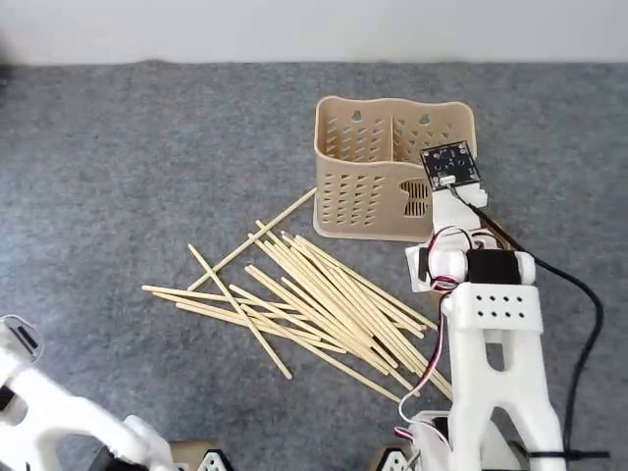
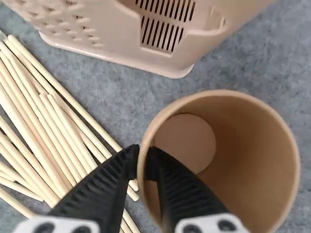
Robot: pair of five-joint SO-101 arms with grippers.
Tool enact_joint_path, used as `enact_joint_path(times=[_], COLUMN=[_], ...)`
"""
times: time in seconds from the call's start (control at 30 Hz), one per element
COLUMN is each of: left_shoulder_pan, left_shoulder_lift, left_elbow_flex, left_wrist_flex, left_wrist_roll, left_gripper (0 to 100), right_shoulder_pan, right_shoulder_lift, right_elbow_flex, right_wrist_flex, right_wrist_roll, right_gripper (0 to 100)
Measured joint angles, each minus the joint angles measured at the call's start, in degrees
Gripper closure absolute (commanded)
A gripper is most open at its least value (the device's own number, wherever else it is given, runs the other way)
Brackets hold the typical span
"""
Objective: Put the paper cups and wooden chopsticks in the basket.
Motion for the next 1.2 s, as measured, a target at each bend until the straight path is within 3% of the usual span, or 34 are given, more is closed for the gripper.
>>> enact_joint_path(times=[0.1,0.27,0.5,0.93,1.2], left_shoulder_pan=[0.0,0.0,0.18,0.88,0.88], left_shoulder_lift=[0.0,0.0,0.0,0.0,0.0], left_elbow_flex=[1.49,2.73,3.25,4.57,4.57], left_wrist_flex=[0.0,0.0,-0.18,-0.18,-0.18], left_wrist_roll=[0.0,0.0,0.0,0.09,0.0], left_gripper=[84,84,84,84,84], right_shoulder_pan=[2.37,6.24,6.33,-6.95,-7.65], right_shoulder_lift=[-1.41,-4.92,-6.86,-5.8,10.11], right_elbow_flex=[-1.76,-6.77,-19.25,-38.86,-47.03], right_wrist_flex=[0.0,0.09,4.75,2.81,0.09], right_wrist_roll=[0.53,7.65,9.67,9.76,9.67], right_gripper=[99.1,99.1,99.1,99.1,99.1])
